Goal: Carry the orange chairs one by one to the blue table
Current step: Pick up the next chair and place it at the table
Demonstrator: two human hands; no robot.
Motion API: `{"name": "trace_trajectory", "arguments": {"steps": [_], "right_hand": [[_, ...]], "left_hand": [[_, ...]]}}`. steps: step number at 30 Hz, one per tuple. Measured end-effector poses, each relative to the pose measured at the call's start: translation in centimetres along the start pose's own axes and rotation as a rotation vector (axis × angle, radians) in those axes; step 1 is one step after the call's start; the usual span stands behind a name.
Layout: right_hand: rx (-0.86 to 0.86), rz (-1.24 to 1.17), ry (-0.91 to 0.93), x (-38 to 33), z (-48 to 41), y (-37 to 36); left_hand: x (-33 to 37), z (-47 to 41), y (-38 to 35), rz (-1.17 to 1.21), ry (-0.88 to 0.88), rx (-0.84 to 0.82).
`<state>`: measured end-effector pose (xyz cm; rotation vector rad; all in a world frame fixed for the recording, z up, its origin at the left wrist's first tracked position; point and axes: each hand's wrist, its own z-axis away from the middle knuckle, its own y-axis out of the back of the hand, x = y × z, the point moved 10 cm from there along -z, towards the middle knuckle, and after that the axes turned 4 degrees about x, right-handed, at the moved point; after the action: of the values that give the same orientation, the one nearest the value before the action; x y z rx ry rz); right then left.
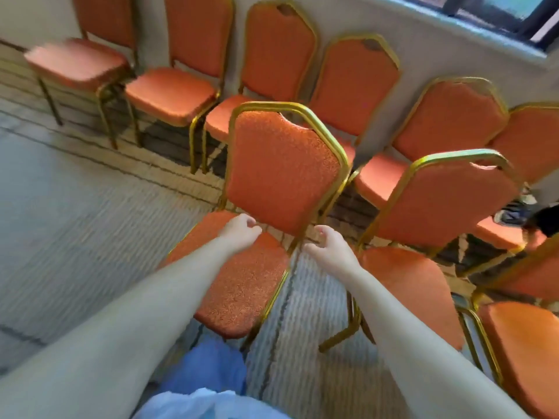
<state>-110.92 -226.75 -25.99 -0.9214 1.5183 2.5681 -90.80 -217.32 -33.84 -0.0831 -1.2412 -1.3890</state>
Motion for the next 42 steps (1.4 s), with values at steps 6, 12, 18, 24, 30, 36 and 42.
{"name": "trace_trajectory", "arguments": {"steps": [6,12,18,24,30,36,42], "right_hand": [[-0.117,0.023,0.129,-4.4,-6.9,-3.2],[-0.268,0.124,0.233,-7.1,-11.9,-6.7],[-0.422,0.209,0.377,-11.3,-18.2,-11.6],[-0.661,0.303,0.516,-14.2,-23.6,-16.4],[-0.781,0.342,0.552,-14.8,-26.4,-18.6],[-0.803,0.405,0.521,-12.9,-29.5,-22.3],[-0.782,0.431,0.538,-11.9,-32.4,-28.7]], "left_hand": [[-4.7,-3.1,2.2,0.153,0.189,0.123],[-9.9,-3.6,3.6,0.285,0.384,0.264],[-14.5,-2.9,4.3,0.43,0.599,0.468],[-16.1,-0.9,3.9,0.597,0.859,0.736],[-17.0,1.7,2.7,0.692,1.037,0.87],[-20.6,2.3,-0.3,0.675,1.147,0.875],[-27.3,-0.9,-5.0,0.776,1.155,0.859]]}}
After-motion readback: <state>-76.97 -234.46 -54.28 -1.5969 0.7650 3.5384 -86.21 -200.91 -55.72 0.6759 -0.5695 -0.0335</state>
